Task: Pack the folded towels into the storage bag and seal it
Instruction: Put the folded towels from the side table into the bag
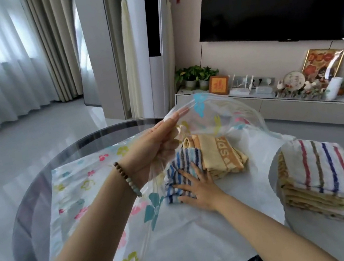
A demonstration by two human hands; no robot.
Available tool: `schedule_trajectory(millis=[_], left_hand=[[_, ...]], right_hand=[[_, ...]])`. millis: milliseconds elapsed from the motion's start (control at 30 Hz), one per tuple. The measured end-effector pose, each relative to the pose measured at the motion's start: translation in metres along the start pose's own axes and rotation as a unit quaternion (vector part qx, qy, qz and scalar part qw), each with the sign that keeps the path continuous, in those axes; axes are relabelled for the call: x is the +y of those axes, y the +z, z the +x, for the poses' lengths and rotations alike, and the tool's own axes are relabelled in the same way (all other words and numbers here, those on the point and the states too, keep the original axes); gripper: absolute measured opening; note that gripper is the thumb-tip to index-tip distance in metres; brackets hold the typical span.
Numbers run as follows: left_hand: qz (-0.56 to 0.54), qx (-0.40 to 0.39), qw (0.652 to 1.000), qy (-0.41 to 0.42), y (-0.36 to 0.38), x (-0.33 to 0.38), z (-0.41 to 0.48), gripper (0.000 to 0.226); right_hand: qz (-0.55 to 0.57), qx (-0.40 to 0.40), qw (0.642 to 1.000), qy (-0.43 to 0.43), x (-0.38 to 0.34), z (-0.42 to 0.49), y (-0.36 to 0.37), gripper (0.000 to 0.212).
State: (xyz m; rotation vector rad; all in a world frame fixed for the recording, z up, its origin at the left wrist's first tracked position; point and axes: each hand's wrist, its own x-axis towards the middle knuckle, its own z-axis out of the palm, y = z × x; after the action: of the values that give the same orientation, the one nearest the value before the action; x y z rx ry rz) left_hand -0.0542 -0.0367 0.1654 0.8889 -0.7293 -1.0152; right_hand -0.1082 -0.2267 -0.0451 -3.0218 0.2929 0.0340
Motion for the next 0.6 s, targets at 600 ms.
schedule_trajectory(millis=[600], left_hand=[[0.027,0.099,0.995,0.009,0.006,-0.039,0.026,0.037]], right_hand=[[0.393,0.103,0.912,0.051,0.053,-0.141,-0.114,0.016]])
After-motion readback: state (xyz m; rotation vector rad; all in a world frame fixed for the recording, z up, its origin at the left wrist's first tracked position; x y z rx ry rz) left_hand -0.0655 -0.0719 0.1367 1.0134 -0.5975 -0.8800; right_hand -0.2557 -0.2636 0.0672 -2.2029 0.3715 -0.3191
